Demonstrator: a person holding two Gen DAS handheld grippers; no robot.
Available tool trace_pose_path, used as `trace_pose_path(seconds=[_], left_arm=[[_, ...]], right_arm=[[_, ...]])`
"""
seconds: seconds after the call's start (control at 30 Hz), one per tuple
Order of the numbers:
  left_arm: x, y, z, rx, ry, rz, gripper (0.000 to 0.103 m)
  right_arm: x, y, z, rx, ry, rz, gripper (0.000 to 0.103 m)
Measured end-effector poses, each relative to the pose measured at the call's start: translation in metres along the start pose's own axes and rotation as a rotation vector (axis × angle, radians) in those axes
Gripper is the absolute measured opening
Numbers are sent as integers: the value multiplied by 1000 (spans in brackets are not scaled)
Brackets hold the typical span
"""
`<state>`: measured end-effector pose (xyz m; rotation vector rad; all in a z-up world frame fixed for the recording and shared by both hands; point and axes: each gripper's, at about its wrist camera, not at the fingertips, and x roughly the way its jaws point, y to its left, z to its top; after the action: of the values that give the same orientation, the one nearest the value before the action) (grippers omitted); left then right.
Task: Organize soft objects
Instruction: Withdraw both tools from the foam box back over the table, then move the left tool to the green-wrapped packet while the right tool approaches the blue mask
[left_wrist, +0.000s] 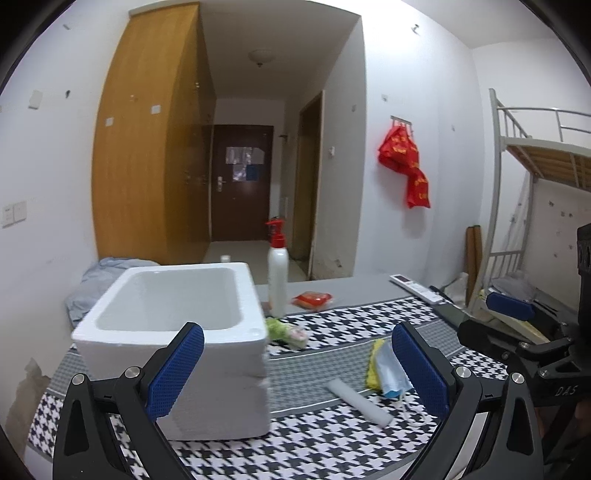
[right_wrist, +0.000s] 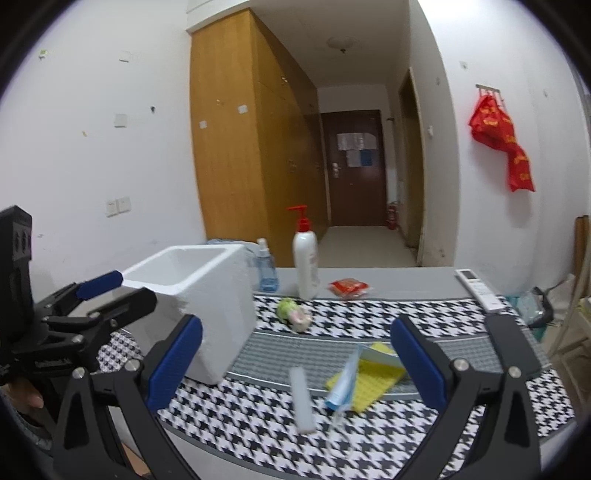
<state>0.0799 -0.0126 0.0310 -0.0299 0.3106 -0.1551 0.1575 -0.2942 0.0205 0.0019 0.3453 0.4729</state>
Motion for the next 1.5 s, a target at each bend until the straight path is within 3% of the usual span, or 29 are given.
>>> trace_pose_path(seconds=[0.7, 1.03, 1.3, 1.5], left_arm=[[24, -34, 1, 48, 46, -87, 102], [51, -50, 2, 57, 87, -68, 102], [78, -59, -1, 57, 129, 8, 102], [99, -63, -3, 51, 165, 22, 102]], right_arm=[[-21, -31, -10, 63, -4, -102, 103], [-17, -58, -21, 95, 23, -121, 103], [-4, -79, -29, 121, 51, -94, 103], [13, -92, -31, 126, 87, -66, 103]])
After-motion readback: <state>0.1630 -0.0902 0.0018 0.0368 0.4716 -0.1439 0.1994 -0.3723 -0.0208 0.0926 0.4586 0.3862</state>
